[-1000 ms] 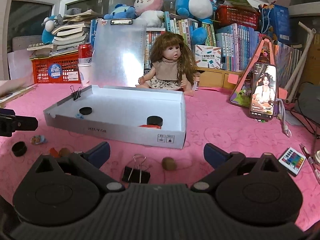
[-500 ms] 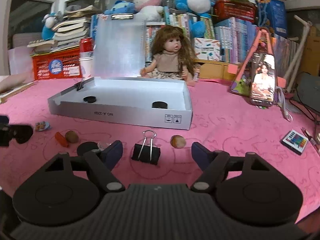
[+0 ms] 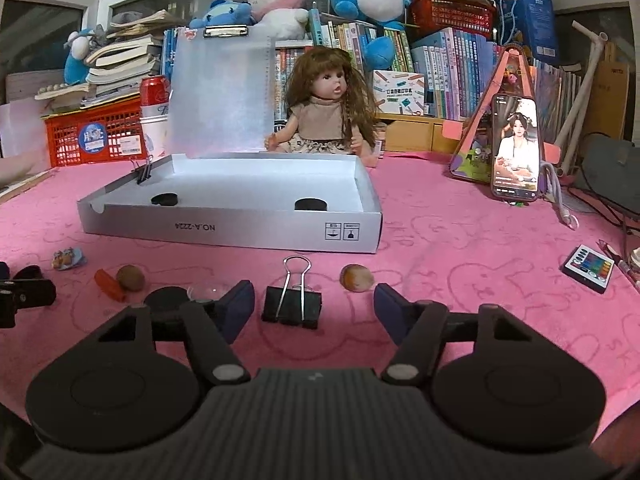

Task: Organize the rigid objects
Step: 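Withdraw both tools from the box toward the remaining objects, then grasp the black cup with the left tool while the right grasps a black binder clip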

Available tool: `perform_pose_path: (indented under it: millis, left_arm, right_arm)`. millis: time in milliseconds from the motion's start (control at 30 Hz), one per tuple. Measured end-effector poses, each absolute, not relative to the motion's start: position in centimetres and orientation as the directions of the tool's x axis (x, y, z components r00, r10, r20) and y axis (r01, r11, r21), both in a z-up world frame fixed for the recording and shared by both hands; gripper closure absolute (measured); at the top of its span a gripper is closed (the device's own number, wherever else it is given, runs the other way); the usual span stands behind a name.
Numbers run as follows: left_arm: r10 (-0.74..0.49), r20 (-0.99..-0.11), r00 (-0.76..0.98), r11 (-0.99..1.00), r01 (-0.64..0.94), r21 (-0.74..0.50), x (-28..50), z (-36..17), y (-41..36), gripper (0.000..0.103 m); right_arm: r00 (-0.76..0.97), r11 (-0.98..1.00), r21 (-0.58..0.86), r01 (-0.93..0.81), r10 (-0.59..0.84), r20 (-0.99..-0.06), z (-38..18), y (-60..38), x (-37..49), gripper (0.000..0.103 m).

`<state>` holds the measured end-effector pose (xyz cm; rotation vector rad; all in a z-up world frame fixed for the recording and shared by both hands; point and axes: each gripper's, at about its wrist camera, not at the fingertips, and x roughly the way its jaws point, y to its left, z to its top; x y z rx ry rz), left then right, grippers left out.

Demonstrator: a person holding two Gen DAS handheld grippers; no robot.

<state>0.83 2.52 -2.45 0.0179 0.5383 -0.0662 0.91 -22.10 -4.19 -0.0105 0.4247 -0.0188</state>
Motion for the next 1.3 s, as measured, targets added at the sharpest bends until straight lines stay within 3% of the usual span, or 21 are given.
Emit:
perform_pose_path:
  millis: [700,900,1000,1067,1100,1300]
  left_arm:
    - [-0.045,-0.511,0.858,0.998,0.055,0.005,1.0,-2.4,2.3,0.034]
    - [-0.047,-0.508,0.86,0.998,0.06,0.01,1.0,-2.4,2.1,0.046]
    - [-0.047,-0.507,0.86,0.998,0.062,0.014,1.1,-2.3,1.9,0.056]
    - [-0.04,-0.506,0.862,0.998,0.059,0.021,1.0,-2.2,1.8,0.072]
    - [-0.036,-0.507,0.861,0.998,0.055,0.023,1.0,-2.1,1.7,0.072]
    - [-0.038,-0.526,0.85,0.999,0.042,-0.004,1.3,-1.8,2.0,0.072]
  right_arm:
    - [0.907,1.0,-0.015,0.019,-0.023,-0.42,-4.9,-21.4,1.3,0.028]
    - [0.906,1.0,-0.011,0.017,-0.021,-0.423,-4.9,-21.4,1.4,0.03]
    - [0.903,1.0,-0.003,0.013,-0.013,-0.429,-4.8,-21.3,1.4,0.038]
    - [0.903,1.0,0.005,0.008,-0.005,-0.43,-4.8,-21.2,1.4,0.051]
    - [0.903,1.0,0.009,0.004,0.0,-0.43,-4.7,-21.2,1.4,0.063]
    - [0.903,1.0,0.019,-0.009,0.017,-0.429,-4.2,-20.9,1.3,0.065]
